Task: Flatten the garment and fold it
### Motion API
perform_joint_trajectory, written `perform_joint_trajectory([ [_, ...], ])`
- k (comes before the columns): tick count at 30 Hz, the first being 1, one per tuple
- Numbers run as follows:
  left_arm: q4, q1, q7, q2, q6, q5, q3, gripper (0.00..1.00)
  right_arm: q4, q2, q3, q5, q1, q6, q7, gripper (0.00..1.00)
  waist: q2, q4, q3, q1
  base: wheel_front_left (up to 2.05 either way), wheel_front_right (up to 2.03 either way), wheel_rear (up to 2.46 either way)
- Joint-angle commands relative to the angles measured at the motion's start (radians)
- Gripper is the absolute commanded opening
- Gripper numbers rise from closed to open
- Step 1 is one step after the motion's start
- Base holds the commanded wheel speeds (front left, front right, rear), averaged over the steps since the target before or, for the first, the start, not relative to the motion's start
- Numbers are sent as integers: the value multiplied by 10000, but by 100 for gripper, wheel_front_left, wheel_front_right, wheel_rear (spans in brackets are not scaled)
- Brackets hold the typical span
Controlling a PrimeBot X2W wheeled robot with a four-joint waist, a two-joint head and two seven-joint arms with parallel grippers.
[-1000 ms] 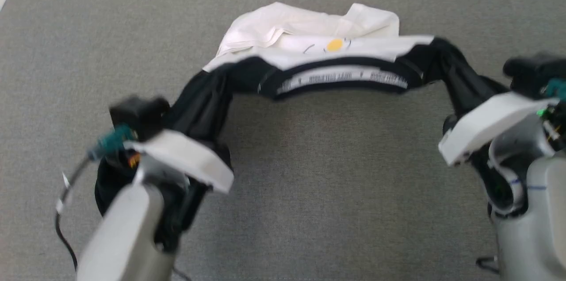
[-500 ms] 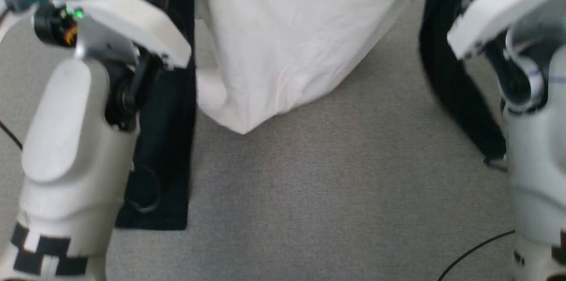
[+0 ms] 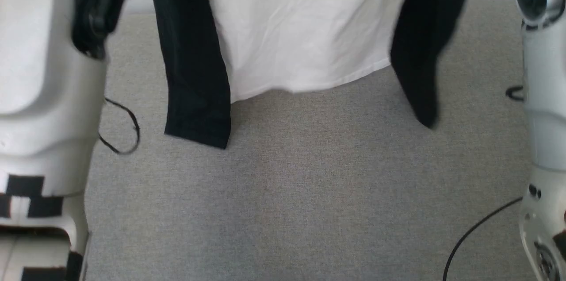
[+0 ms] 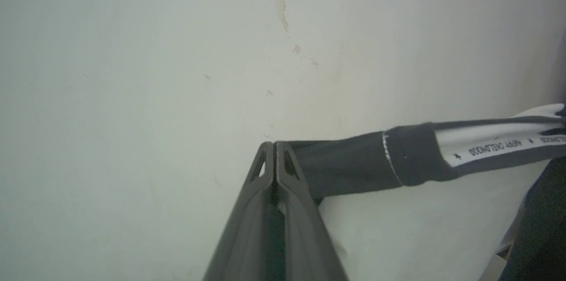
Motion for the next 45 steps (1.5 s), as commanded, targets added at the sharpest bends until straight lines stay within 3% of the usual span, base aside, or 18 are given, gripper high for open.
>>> perform_joint_trajectory([
  [1,129,-216,-4,197,174,53,159,0,112,-93,-99,-121,-232,-32,-91,0,-1,-48,55,0,0,0,0],
  [18,1278,-3269,-349,175,325,441,173,0,2347,518,-784,-1344,-3446,-32,-963,0,-1,-469,1807,0,0,0,0],
  [36,2148,-5836,-1762,-355,299,418,326,0,3608,527,-589,-1169,-6239,-32,-2524,0,-1,-442,4297,0,0,0,0],
  [45,2240,-6672,-2234,-224,131,463,335,0,3752,528,-744,-1687,-7140,-32,-3068,0,-1,-330,5809,0,0,0,0],
])
